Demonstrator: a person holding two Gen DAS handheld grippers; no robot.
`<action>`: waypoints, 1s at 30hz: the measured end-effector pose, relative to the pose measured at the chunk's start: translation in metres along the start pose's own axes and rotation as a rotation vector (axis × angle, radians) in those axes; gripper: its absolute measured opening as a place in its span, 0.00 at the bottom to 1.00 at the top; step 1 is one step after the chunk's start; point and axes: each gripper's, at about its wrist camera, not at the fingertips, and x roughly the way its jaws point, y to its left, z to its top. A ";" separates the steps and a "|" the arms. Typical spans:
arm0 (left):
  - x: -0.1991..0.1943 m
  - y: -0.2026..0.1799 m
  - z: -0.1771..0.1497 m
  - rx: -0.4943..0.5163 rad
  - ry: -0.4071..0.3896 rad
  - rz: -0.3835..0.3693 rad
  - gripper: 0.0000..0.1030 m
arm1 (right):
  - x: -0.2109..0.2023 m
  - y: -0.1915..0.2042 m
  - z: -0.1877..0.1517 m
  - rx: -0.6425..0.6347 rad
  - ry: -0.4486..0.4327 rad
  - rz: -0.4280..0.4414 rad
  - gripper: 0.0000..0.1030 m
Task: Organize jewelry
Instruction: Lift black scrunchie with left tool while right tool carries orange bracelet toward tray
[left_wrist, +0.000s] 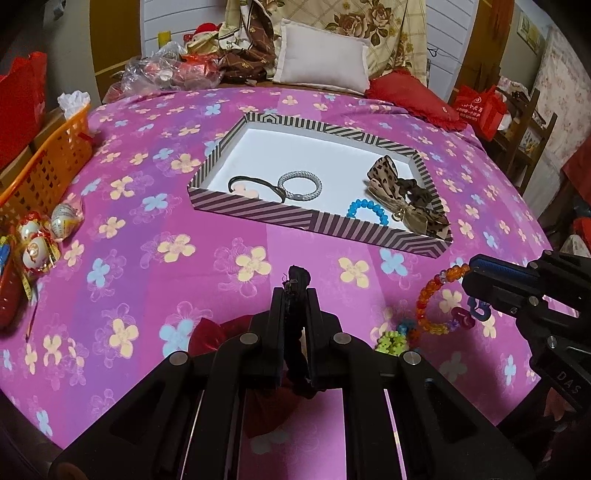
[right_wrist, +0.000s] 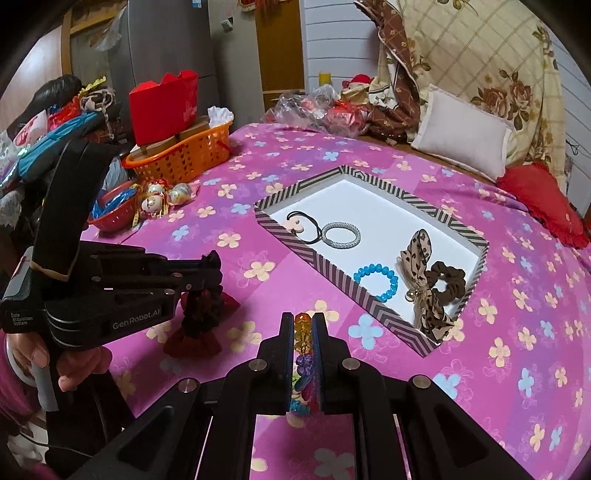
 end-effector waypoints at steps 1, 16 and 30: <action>-0.001 0.000 0.000 0.000 -0.001 0.001 0.08 | 0.000 0.000 0.000 -0.002 0.000 -0.002 0.08; 0.002 -0.001 0.004 -0.004 -0.003 0.037 0.08 | -0.001 -0.005 0.002 0.002 0.001 -0.003 0.08; 0.012 -0.003 0.009 -0.006 0.014 0.050 0.08 | 0.002 -0.008 0.004 0.003 0.003 -0.004 0.08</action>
